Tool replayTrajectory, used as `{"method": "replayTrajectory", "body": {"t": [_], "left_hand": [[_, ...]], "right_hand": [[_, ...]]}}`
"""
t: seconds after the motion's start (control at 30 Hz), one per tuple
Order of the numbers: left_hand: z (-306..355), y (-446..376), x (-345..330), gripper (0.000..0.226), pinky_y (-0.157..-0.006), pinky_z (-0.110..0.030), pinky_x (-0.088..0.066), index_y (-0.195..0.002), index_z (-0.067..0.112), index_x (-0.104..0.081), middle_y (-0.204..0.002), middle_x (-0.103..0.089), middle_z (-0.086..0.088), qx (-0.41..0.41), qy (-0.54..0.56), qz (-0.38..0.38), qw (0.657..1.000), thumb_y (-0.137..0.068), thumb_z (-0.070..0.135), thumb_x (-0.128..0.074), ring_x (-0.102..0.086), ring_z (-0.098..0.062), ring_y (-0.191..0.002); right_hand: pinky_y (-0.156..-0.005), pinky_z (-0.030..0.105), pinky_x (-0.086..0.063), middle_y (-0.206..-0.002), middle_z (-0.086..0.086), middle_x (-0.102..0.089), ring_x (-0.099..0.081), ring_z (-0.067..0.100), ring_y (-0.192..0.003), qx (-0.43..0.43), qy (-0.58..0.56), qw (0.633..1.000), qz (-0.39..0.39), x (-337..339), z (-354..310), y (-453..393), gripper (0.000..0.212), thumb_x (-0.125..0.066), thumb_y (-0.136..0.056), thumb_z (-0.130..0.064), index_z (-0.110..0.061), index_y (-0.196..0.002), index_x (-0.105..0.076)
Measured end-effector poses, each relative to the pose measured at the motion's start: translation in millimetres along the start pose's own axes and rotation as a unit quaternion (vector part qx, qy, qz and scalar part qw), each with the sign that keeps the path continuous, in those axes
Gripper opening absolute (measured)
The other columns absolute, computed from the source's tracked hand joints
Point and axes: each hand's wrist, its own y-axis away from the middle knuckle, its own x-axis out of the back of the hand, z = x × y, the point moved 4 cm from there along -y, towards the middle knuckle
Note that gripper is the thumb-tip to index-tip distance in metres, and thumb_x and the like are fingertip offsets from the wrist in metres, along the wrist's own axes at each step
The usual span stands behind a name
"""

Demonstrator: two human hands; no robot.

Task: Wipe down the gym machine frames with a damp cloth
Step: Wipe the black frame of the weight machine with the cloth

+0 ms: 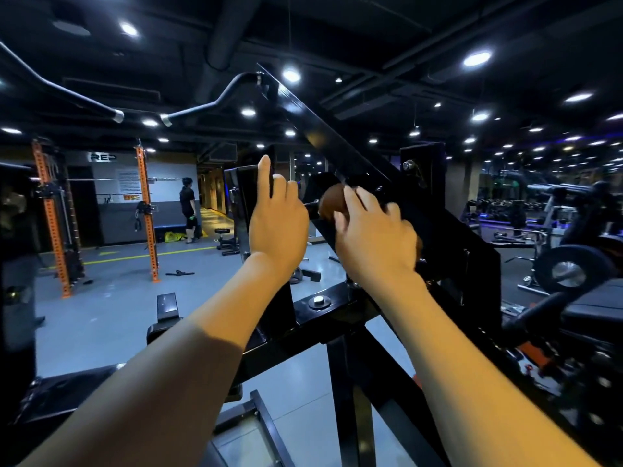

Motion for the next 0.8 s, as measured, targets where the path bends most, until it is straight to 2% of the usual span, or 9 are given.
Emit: {"method": "replayTrajectory", "body": {"t": [0.17, 0.27, 0.43, 0.53, 0.63, 0.7, 0.77, 0.8], "left_hand": [[-1, 0, 0, 0.039, -0.125, -0.064, 0.001, -0.069, 0.016, -0.05, -0.094, -0.055, -0.005, 0.009, 0.001, 0.01, 1.0, -0.093, 0.044, -0.065, -0.051, -0.036, -0.119], [1, -1, -2, 0.03, -0.124, -0.064, -0.003, -0.07, 0.019, -0.059, -0.095, -0.058, -0.004, 0.015, 0.01, -0.002, 1.0, -0.092, 0.038, -0.067, -0.051, -0.037, -0.121], [4, -2, 0, 0.017, -0.124, -0.064, -0.005, -0.08, 0.021, -0.07, -0.101, -0.061, -0.004, 0.013, 0.002, -0.044, 0.999, -0.092, 0.027, -0.06, -0.049, -0.037, -0.126], [1, 0, 7, 0.016, -0.124, -0.066, 0.002, -0.087, 0.021, -0.069, -0.107, -0.06, -0.004, 0.005, -0.027, -0.048, 0.998, -0.093, 0.031, -0.059, -0.046, -0.038, -0.131], [2, 5, 11, 0.025, -0.123, -0.066, 0.007, -0.103, 0.019, -0.069, -0.121, -0.059, -0.006, -0.012, -0.035, -0.062, 0.997, -0.094, 0.038, -0.058, -0.037, -0.04, -0.142], [11, 13, 10, 0.045, -0.121, -0.067, 0.01, -0.128, 0.01, -0.061, -0.142, -0.051, -0.014, 0.004, 0.025, -0.08, 0.996, -0.093, 0.037, -0.058, -0.019, -0.043, -0.152], [34, 26, 14, 0.062, -0.119, -0.064, 0.014, -0.146, 0.004, -0.046, -0.159, -0.035, -0.018, 0.014, 0.176, -0.067, 0.982, -0.093, 0.032, -0.059, -0.008, -0.041, -0.156], [46, 35, 19, 0.06, -0.122, -0.061, 0.013, -0.147, 0.003, -0.046, -0.162, -0.033, -0.017, 0.031, 0.284, -0.045, 0.957, -0.094, 0.028, -0.059, -0.01, -0.036, -0.157]], "right_hand": [[-0.095, 0.043, -0.045, -0.168, -0.013, -0.025, -0.045, 0.031, -0.134, -0.055, 0.028, 0.998, -0.026, 21, 52, 92, 0.059, -0.023, -0.108, -0.053, -0.033, -0.164, -0.021], [-0.089, 0.042, -0.044, -0.165, -0.009, -0.033, -0.049, 0.032, -0.129, -0.049, 0.035, 0.998, 0.003, 19, 51, 88, 0.058, -0.026, -0.108, -0.051, -0.029, -0.162, -0.028], [-0.1, 0.046, -0.042, -0.167, -0.007, -0.029, -0.044, 0.031, -0.136, -0.007, -0.012, 1.0, -0.009, 5, 26, 20, 0.058, -0.022, -0.111, -0.049, -0.028, -0.165, -0.021], [-0.1, 0.045, -0.044, -0.168, -0.007, -0.029, -0.044, 0.03, -0.137, -0.007, 0.009, 1.0, -0.007, 8, 37, 46, 0.058, -0.025, -0.111, -0.049, -0.027, -0.164, -0.023], [-0.097, 0.044, -0.051, -0.161, -0.005, -0.044, -0.044, 0.03, -0.138, -0.027, 0.022, 0.999, 0.027, 21, 66, 107, 0.055, -0.03, -0.11, -0.047, -0.023, -0.16, -0.037], [-0.1, 0.044, -0.052, -0.156, -0.005, -0.051, -0.045, 0.03, -0.139, -0.056, 0.027, 0.998, 0.03, 29, 86, 148, 0.057, -0.032, -0.107, -0.049, -0.023, -0.156, -0.045], [-0.106, 0.043, -0.05, -0.157, -0.006, -0.049, -0.042, 0.028, -0.142, -0.064, 0.032, 0.997, 0.02, 32, 101, 170, 0.059, -0.03, -0.107, -0.05, -0.023, -0.158, -0.043], [-0.109, 0.042, -0.048, -0.159, -0.006, -0.047, -0.04, 0.026, -0.144, -0.063, 0.03, 0.997, 0.017, 31, 105, 171, 0.058, -0.028, -0.108, -0.049, -0.023, -0.158, -0.042]]}}
